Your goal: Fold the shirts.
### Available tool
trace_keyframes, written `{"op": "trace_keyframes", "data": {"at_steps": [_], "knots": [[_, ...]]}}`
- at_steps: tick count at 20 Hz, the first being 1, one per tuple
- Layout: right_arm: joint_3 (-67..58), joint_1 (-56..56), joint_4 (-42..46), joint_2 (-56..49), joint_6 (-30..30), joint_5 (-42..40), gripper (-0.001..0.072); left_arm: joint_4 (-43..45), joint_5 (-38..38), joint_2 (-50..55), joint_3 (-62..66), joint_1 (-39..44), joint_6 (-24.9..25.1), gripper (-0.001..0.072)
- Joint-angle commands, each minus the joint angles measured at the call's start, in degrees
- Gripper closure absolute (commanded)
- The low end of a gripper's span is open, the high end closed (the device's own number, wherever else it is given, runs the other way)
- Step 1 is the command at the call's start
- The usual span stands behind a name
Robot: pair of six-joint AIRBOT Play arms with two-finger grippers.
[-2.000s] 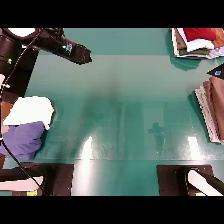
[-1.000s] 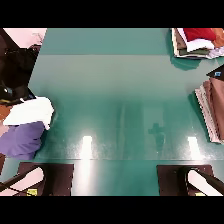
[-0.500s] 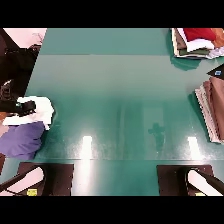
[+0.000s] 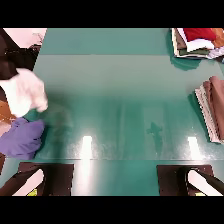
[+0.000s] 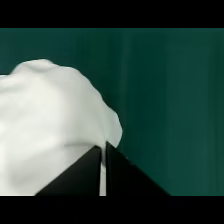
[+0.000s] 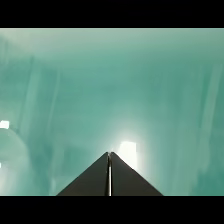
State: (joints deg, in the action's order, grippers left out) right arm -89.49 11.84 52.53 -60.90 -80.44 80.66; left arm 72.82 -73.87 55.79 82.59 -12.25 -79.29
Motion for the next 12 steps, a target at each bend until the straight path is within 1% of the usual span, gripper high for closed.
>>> {"op": "trace_keyframes", "data": {"at_steps": [1,3,5,6,8,12], "knots": [[-6.5,0.1,-0.4,-0.2,0.0,-3.6,0.0696,-1.4,-6.5,-1.5,15.9,11.0,-2.0,0.0685],[-11.3,0.1,-0.4,-1.4,0.0,-3.6,0.0696,-1.4,-6.5,-1.3,19.8,17.9,-3.3,0.0685],[-15.8,0.0,-0.5,-3.3,0.0,-2.1,0.0696,-1.3,-6.7,-0.9,20.2,23.7,-3.8,0.0685],[-17.9,0.0,-0.5,-4.4,0.0,-1.1,0.0696,-1.3,-6.6,-0.4,19.7,25.9,-4.8,0.0685],[-20.9,0.0,-0.5,-6.2,-0.1,0.8,0.0696,-1.4,-6.3,2.0,18.3,30.3,-5.0,0.0685],[-22.7,0.0,-0.5,-8.4,-0.1,4.7,0.0696,-4.2,-2.1,10.0,12.8,38.7,-4.7,0.0684]]}}
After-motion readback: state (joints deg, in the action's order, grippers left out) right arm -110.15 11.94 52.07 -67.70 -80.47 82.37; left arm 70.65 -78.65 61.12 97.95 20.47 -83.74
